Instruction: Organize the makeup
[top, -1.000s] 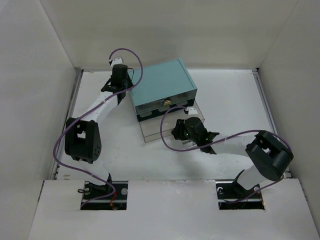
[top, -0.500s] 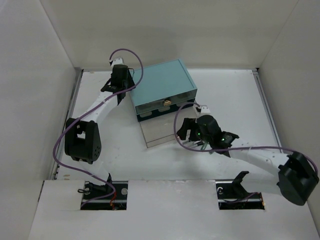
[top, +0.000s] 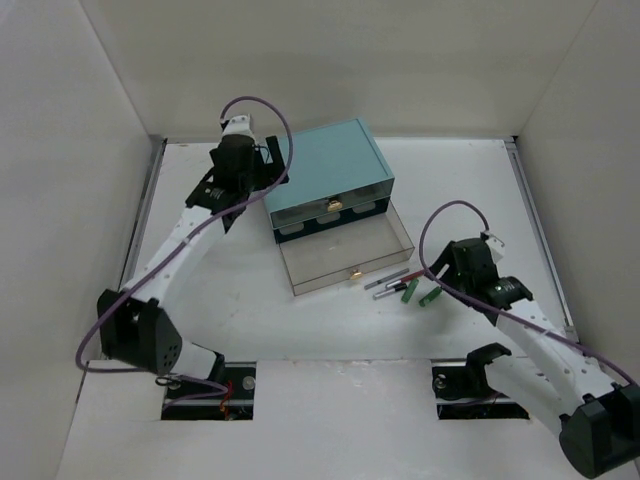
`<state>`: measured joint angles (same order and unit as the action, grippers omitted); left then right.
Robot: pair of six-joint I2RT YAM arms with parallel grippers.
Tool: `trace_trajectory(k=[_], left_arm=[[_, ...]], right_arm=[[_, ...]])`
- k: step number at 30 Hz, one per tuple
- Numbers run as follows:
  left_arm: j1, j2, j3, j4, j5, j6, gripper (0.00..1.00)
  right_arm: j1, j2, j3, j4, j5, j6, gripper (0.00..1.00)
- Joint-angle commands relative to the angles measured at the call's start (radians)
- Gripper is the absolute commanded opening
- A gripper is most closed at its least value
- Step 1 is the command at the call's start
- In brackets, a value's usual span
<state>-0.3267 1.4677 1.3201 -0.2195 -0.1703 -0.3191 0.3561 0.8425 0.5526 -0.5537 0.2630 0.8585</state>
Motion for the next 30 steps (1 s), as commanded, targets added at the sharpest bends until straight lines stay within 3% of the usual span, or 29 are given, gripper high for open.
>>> trace_trajectory(k=[1, 7, 13, 16, 19, 21, 26, 30], left_arm=[[-0.105, -0.151, -0.099, 0.025, -0.047, 0.037, 1.00], [-0.332, -0.247, -0.243, -0.010, -0.144, 0.031, 1.00], [-0.501, -0.283, -0.272, -0.053, -0.296, 0.037, 1.00], [-0.515, -0.309, -0.275, -0.057, -0.317, 0.035, 1.00], [-0.521, -0.337, -0.297, -0.047, -0.316, 0.032, 1.00], [-0.521, -0.348, -0.308, -0.047, -0.314, 0.032, 1.00], [-0.519, -0.368, -0.317, -0.057, -0.314, 0.037, 1.00], [-0.507, -0.402, -0.344, -0.041, -0.311, 0.035, 1.00]], right_arm=[[-0.030, 0.010, -0.031, -0.069, 0.009, 0.054, 0.81], [-0.032, 0.157, -0.031, -0.017, -0.008, 0.080, 0.77], [-0.032, 0.285, 0.000, 0.032, -0.016, 0.080, 0.51], [-0.032, 0.334, 0.015, 0.034, -0.016, 0.089, 0.38], [-0.029, 0.334, 0.030, 0.028, 0.001, 0.105, 0.18], [-0.019, 0.304, 0.055, 0.011, 0.008, 0.103, 0.12], [0.057, 0.241, 0.202, -0.026, 0.024, 0.063, 0.10], [0.161, 0.302, 0.346, 0.047, 0.038, -0.004, 0.10]])
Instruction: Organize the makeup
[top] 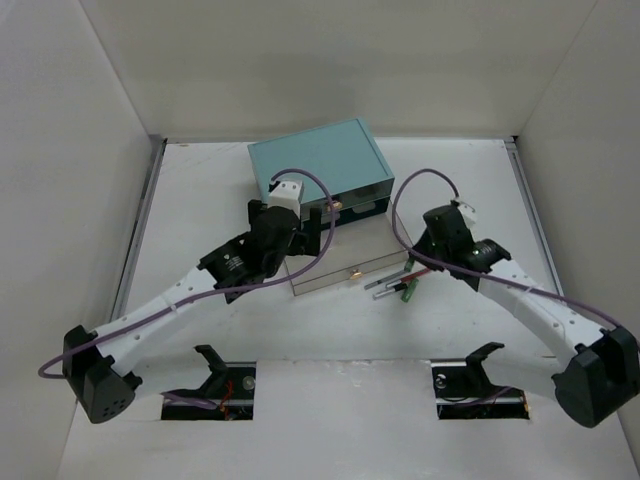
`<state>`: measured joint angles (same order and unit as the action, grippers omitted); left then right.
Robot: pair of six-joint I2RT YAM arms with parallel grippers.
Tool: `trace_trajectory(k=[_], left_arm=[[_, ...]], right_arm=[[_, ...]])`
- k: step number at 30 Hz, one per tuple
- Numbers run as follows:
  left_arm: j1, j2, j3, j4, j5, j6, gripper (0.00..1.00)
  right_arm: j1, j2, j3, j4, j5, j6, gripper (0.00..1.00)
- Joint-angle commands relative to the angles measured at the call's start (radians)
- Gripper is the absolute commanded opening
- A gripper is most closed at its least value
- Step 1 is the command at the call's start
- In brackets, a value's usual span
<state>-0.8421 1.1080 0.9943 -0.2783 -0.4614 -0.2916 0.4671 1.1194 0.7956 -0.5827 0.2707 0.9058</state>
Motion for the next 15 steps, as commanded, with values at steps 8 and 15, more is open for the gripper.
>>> trace_trajectory(k=[8, 15], left_arm=[[0.016, -0.063, -0.033, 0.002, 0.012, 0.014, 1.00], [-0.011, -0.092, -0.040, -0.002, 0.088, 0.028, 1.00]], right_arm=[[0.140, 0.353, 0.272, 0.267, 0.009, -0.076, 0.16], [0.144, 0.444, 0.327, 0.302, -0.002, -0.079, 0.37]])
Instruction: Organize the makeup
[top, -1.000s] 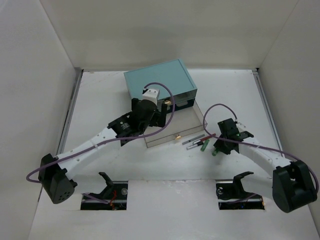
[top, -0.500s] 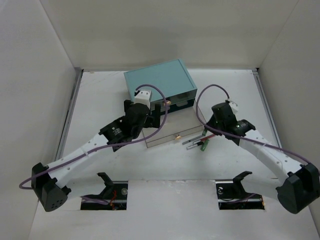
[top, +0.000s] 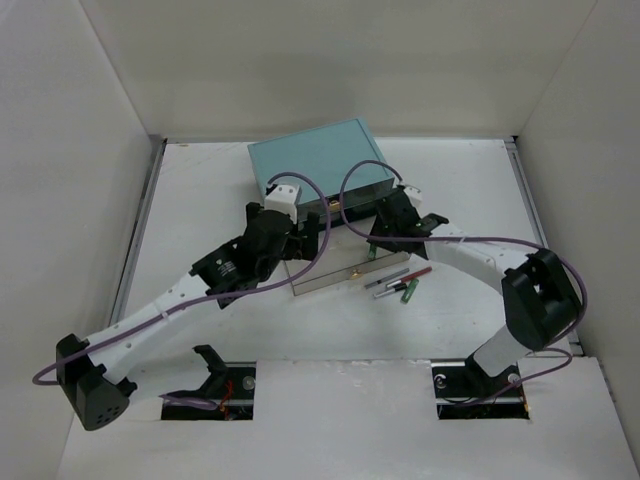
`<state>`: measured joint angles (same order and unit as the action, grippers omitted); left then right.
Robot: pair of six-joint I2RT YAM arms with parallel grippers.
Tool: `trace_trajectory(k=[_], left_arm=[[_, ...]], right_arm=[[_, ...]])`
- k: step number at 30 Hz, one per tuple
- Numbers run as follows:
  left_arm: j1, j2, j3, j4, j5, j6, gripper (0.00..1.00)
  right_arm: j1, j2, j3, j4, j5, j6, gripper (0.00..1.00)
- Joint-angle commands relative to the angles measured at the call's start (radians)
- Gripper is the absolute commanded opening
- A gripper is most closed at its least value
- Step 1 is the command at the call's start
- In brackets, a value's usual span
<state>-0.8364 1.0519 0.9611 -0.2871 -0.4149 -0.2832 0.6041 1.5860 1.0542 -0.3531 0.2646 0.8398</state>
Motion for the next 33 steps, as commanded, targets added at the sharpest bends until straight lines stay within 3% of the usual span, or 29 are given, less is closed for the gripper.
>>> trace_trajectory(k=[1, 4, 8, 16, 21, 33], left_arm=[[-0.022, -0.036, -0.005, 0.006, 0.054, 0.024, 1.00], [-0.049, -0.007, 0.005, 0.020, 0.125, 0.059, 1.00], [-0.114, 0.072, 0.050, 0.045, 0.192, 0.102, 1.00], [-0.299, 0.311, 0.212, 0.088, 0.376, 0.234, 0.97], [-0.335, 0.506, 0.284, 0.097, 0.548, 0.279, 0.92], [-0.303, 0.841, 0.458, 0.025, 0.538, 0.309, 0.71]], right_arm=[[0.007, -0.029, 0.069, 0.072, 0.005, -0.015, 0.43], [0.006, -0.064, 0.052, 0.074, 0.007, -0.030, 0.58], [-0.028, -0.161, 0.006, 0.072, 0.002, -0.045, 0.66], [-0.207, -0.446, -0.144, 0.020, 0.010, -0.079, 0.68], [-0.333, -0.575, -0.213, -0.017, 0.002, -0.103, 0.69], [-0.389, -0.666, -0.270, -0.017, -0.031, -0.128, 0.69]])
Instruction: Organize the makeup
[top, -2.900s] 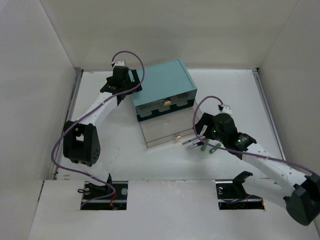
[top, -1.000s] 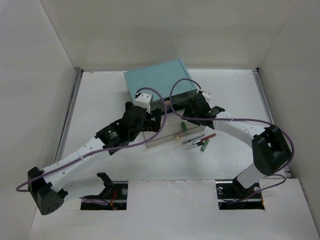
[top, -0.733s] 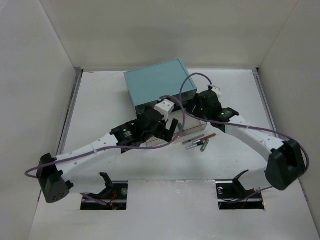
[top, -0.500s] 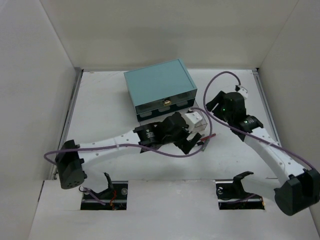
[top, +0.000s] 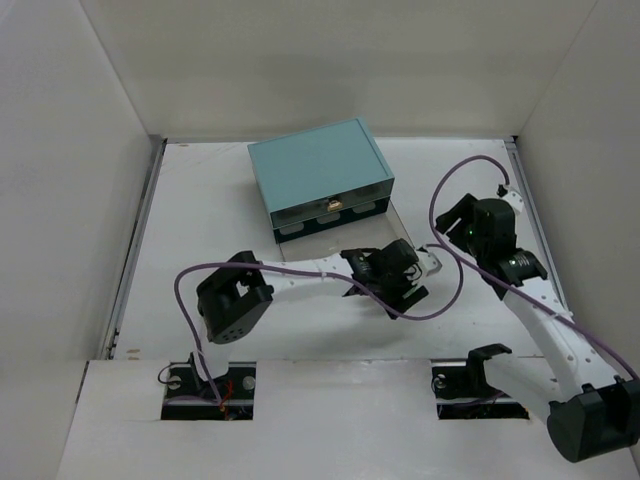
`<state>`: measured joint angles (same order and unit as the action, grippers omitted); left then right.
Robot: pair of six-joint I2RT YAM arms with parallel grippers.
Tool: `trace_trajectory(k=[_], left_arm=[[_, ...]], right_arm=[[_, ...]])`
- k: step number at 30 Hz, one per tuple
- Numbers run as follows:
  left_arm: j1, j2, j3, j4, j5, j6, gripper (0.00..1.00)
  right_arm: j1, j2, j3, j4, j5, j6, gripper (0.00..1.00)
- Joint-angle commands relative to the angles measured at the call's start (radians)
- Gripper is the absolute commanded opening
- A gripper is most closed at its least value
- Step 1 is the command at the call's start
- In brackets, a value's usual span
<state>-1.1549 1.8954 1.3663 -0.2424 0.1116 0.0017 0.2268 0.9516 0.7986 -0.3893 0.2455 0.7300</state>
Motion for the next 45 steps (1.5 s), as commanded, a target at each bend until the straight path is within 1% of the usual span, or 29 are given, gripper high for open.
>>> trace_trajectory(k=[1, 3, 7, 9, 14, 25, 29, 31, 32, 36, 40, 45], left_arm=[[0.022, 0.007, 0.053, -0.020, 0.007, 0.024, 0.69], [0.033, 0.022, 0.051, -0.020, -0.003, 0.024, 0.67], [0.044, 0.059, 0.066, -0.021, -0.003, 0.027, 0.57], [0.044, 0.070, 0.073, -0.018, -0.004, 0.030, 0.54], [0.042, 0.103, 0.085, -0.020, -0.010, 0.044, 0.43], [0.050, 0.159, 0.096, -0.034, -0.104, 0.049, 0.41], [0.036, 0.168, 0.093, -0.035, -0.105, 0.047, 0.28], [0.028, 0.159, 0.091, -0.040, -0.107, 0.046, 0.21], [0.025, 0.151, 0.090, -0.040, -0.108, 0.046, 0.19], [0.011, 0.102, 0.068, -0.034, -0.113, 0.057, 0.18], [0.001, 0.064, 0.060, -0.035, -0.142, 0.070, 0.09], [-0.038, -0.010, 0.037, -0.032, -0.202, 0.109, 0.04]], right_arm=[[-0.013, -0.037, -0.018, 0.018, -0.012, -0.018, 0.69], [-0.017, -0.045, -0.027, 0.020, -0.012, -0.018, 0.70], [-0.024, -0.054, -0.038, 0.018, -0.012, -0.012, 0.70], [-0.024, -0.059, -0.041, 0.020, -0.012, -0.012, 0.70], [-0.025, -0.077, -0.050, 0.024, -0.012, -0.006, 0.70], [-0.033, -0.125, -0.084, 0.023, -0.035, -0.003, 0.70], [-0.045, -0.152, -0.102, 0.015, -0.037, 0.005, 0.70], [-0.051, -0.169, -0.108, 0.015, -0.037, 0.005, 0.70], [-0.053, -0.175, -0.110, 0.015, -0.037, 0.005, 0.70], [-0.056, -0.180, -0.111, 0.013, -0.044, 0.002, 0.70], [-0.056, -0.172, -0.114, 0.013, -0.048, 0.003, 0.70], [-0.056, -0.172, -0.119, 0.017, -0.051, 0.000, 0.70]])
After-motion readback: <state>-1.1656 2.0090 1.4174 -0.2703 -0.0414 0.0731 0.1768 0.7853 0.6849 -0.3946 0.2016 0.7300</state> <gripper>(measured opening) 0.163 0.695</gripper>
